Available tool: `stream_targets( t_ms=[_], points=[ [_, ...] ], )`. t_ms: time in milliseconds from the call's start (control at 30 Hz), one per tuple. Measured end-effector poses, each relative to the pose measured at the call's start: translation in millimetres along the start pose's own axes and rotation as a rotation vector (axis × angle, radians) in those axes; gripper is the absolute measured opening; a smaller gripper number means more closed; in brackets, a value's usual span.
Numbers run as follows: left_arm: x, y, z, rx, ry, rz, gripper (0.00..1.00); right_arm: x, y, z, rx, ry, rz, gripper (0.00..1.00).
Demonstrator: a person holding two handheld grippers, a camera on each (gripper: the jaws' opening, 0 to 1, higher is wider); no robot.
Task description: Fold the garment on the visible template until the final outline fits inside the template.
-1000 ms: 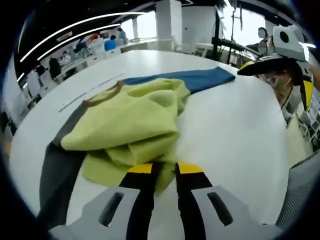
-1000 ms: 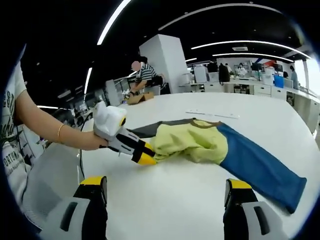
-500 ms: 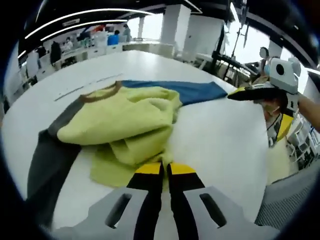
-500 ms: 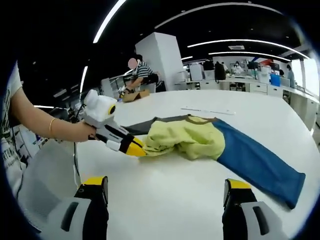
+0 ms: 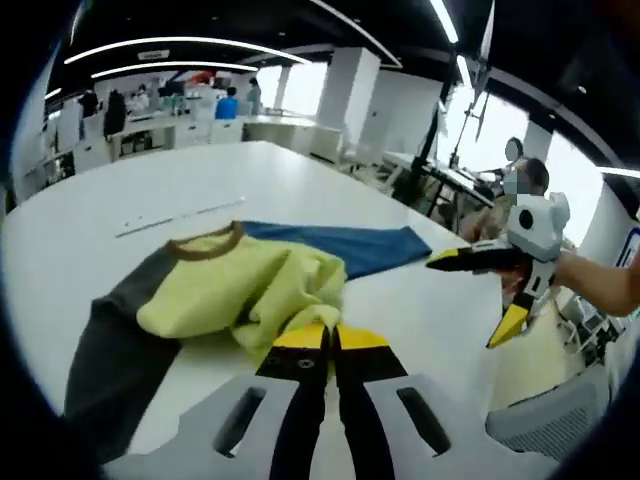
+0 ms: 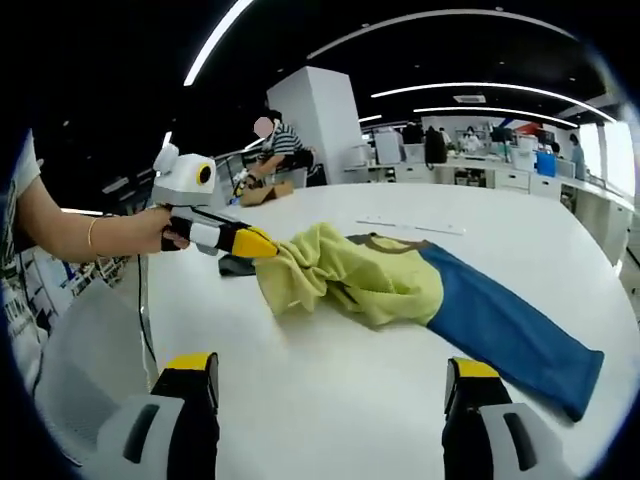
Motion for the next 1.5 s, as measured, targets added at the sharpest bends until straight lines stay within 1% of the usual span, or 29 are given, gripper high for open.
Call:
stream_targets(
  t_ms=[67,100,267,400,533,700,767,867,1000,1067,1133,1333,1400,1433,1500],
  points=[
    [-1.8,-5.8,-7.7,0.027,-0.005,0.011,0.0,-0.2,0.9,0.7,-0.002,0.006,-0.004,0.91],
    [-2.8,-7.3,-9.5,0.028,-0.006,0.011,0.0,-0.1,1.1,0.7,-0.002,0.007,-0.004,0.91],
    [-8.3,-16.8,-23.3,0.008,-0.062,0.018,0.0,0.7,3.2,3.2,-0.022,0.013,-0.001,0.89],
    [-12.7,-20.3,-34.8,0.016,-0.093,0.02,0.0,-0.3,4.9,3.3,-0.026,0.011,-0.008,0.88],
    [-18.8,-20.5,-50.6,0.03,-0.153,0.013,0.0,-3.6,3.6,3.4,-0.038,0.007,-0.004,0.84],
    [-23.6,-19.6,-67.5,0.059,-0.189,0.011,0.0,-10.6,-1.1,1.2,-0.061,-0.002,0.009,0.78],
    [-24.8,-18.8,-70.8,0.06,-0.198,0.007,0.0,-13.6,-3.8,0.1,-0.065,-0.009,0.016,0.76],
    [-28.1,-13.7,-83.3,0.06,-0.236,-0.014,0.0,-18.8,-5.1,-1.1,-0.067,-0.013,0.014,0.74],
    [-32.1,-7.6,-96.5,0.098,-0.262,-0.031,0.0,-25.5,-6.6,-2.1,-0.069,-0.019,0.011,0.71],
    [-34.2,-5.5,-100.4,0.129,-0.261,-0.034,0.0,-29.2,-7.3,-2.9,-0.066,-0.025,0.009,0.68],
    [-36.8,-4.6,-102.1,0.133,-0.261,-0.036,0.0,-32.7,-7.8,-3.4,-0.062,-0.031,0.006,0.66],
    [-43.7,2.1,-107.7,0.094,-0.293,-0.066,0.0,-42.6,-8.0,-4.5,-0.07,-0.044,-0.008,0.62],
    [-41.6,2.6,-112.9,0.019,-0.342,-0.074,0.01,-46.0,-7.8,-4.4,-0.059,-0.036,-0.016,0.61],
    [-40.6,2.0,-112.6,-0.001,-0.352,-0.07,0.02,-47.1,-7.8,-4.4,-0.057,-0.035,-0.02,0.6],
    [-35.9,2.7,-112.8,-0.009,-0.375,-0.065,0.05,-49.2,-8.6,-4.8,-0.055,-0.036,-0.026,0.58]
  ],
)
Point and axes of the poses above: the point that each gripper's makers call its tool centre point, and the gripper's own axes: x roughly backward along the fingers, z roughly to its right, y roughly out of its underside, the point moved 2 cm from there along x, roughly backward along the fingers, and after that the axes turned 15 degrees about -z, right-handed, at the moved point
